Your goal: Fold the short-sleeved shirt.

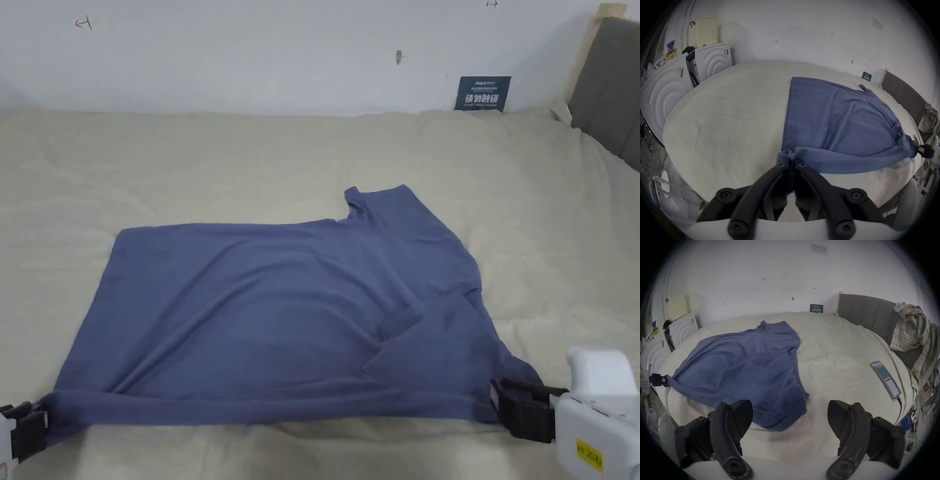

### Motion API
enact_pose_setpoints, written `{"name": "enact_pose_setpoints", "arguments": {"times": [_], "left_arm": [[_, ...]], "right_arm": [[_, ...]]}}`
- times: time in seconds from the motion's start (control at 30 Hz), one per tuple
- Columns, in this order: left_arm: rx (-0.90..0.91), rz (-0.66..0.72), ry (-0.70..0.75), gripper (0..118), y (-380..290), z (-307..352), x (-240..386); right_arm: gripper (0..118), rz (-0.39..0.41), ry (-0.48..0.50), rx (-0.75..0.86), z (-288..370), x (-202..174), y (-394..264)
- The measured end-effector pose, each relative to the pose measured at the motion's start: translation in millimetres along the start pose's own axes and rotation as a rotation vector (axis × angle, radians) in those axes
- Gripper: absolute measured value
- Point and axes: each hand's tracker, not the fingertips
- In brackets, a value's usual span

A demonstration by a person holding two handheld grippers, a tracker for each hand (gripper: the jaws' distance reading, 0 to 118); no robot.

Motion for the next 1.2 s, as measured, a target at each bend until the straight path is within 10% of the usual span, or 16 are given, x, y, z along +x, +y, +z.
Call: {"name": "enact_pose_setpoints", "arguments": {"times": [0.13, 0.17, 0.67, 1.2], "left_arm": [[-0.006, -0.006, 0.005, 7, -2, -2, 2], [-0.01, -0.007, 0.008, 7, -2, -3, 2], [0.05, -0.023, 0.019, 7, 51, 0, 6], [-0.16, -0.087, 0.005, 7, 140, -151, 17]], "right_arm": [[37, 0.006, -0.011, -0.041, -18, 7, -1], [1, -0.014, -0.015, -0.066, -23, 7, -4], [1, -0.077, 0.073, 0.04, -12, 15, 66], [1, -0.094, -0.024, -0.139, -191, -7, 159]]}}
